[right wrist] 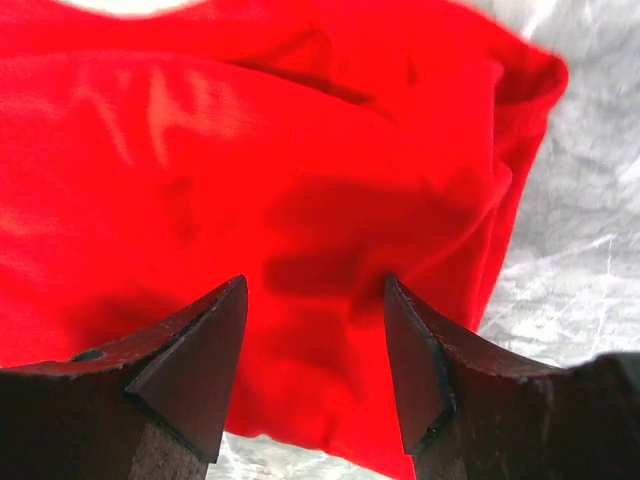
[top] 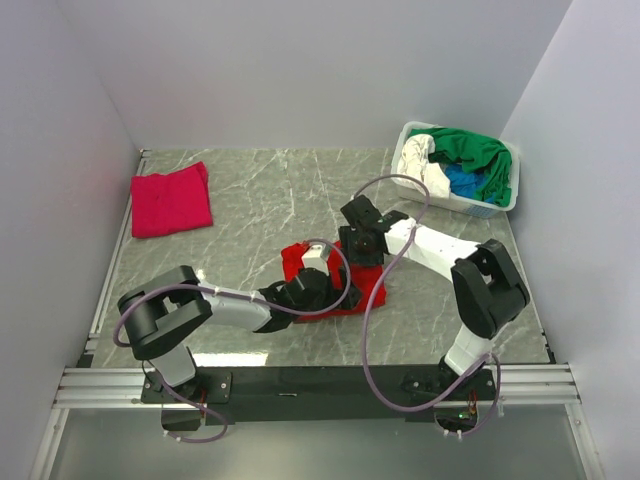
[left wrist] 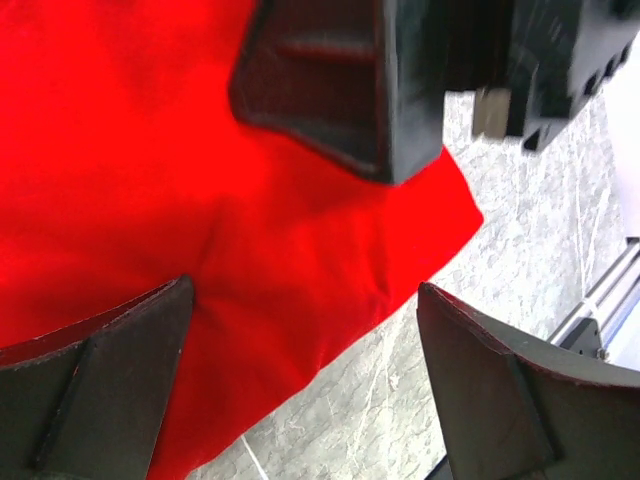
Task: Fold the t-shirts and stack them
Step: Fold the tshirt
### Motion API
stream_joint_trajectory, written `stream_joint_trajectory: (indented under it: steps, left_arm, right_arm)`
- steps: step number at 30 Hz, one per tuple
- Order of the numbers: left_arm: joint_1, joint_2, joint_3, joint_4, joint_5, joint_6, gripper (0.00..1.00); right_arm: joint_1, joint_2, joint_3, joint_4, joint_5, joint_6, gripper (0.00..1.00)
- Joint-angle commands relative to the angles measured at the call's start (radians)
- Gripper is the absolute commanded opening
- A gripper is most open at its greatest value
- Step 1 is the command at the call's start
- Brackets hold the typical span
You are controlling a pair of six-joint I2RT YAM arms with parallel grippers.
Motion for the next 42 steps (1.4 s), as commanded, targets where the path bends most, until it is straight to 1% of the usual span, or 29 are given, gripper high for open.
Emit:
stream_joint_trajectory:
  steps: [1,9,10,13,20,23,26,30,31,32,33,34,35,37,38,41,42]
  left_arm:
    - [-0.012,0.007,-0.020,0.045,0.027,-0.035,0.99]
    - [-0.012,-0.076,0.023,-0.059,-0.049,0.008,0.99]
    - [-0.012,-0.102,0.023,-0.074,-0.055,0.013,0.99]
    - [-0.012,-0.140,0.023,-0.100,-0.085,0.022,0.99]
    - [-0.012,-0.202,0.012,-0.151,-0.127,0.034,0.99]
    - [-0.012,-0.223,0.004,-0.172,-0.147,0.034,0.99]
    - [-0.010,-0.257,-0.006,-0.201,-0.172,0.033,0.99]
    - [0.002,-0.365,-0.018,-0.301,-0.226,0.036,0.99]
    - [0.008,-0.428,-0.035,-0.341,-0.233,0.034,0.99]
    - [0.033,-0.457,-0.045,-0.358,-0.239,0.030,0.99]
    - [0.051,-0.511,-0.057,-0.376,-0.224,0.028,0.99]
    - [0.073,-0.533,-0.083,-0.392,-0.204,0.022,0.99]
    - [0.126,-0.554,-0.098,-0.415,-0.183,0.019,0.99]
    - [0.175,-0.608,-0.156,-0.416,-0.106,0.020,0.99]
    - [0.215,-0.620,-0.176,-0.409,-0.082,0.020,0.99]
    - [0.281,-0.666,-0.250,-0.361,0.033,0.017,0.99]
    - [0.294,-0.679,-0.267,-0.319,0.062,0.016,0.99]
  right_arm:
    - [0.001,-0.036,-0.025,0.030,0.018,0.022,0.64]
    - [0.055,-0.261,-0.140,-0.014,0.065,0.082,0.64]
    - [0.066,-0.304,-0.157,-0.012,0.049,0.097,0.64]
    - [0.077,-0.363,-0.224,0.010,0.004,0.117,0.64]
    - [0.078,-0.312,-0.330,0.046,-0.008,0.135,0.65]
    - [0.077,-0.283,-0.367,0.089,-0.021,0.140,0.65]
    - [0.077,-0.236,-0.370,0.099,-0.017,0.140,0.65]
    - [0.075,-0.182,-0.376,0.113,-0.010,0.141,0.65]
    - [0.075,-0.176,-0.376,0.113,-0.007,0.141,0.65]
    - [0.075,-0.176,-0.376,0.112,-0.004,0.141,0.65]
    - [0.075,-0.183,-0.373,0.104,-0.001,0.143,0.65]
    - [0.078,-0.192,-0.370,0.097,0.010,0.144,0.65]
    - [0.080,-0.205,-0.359,0.087,0.013,0.144,0.65]
    - [0.078,-0.258,-0.344,0.055,0.027,0.146,0.65]
    - [0.078,-0.277,-0.326,0.041,0.038,0.144,0.65]
    - [0.080,-0.335,-0.277,-0.006,0.059,0.134,0.65]
    - [0.080,-0.346,-0.264,-0.015,0.061,0.131,0.65]
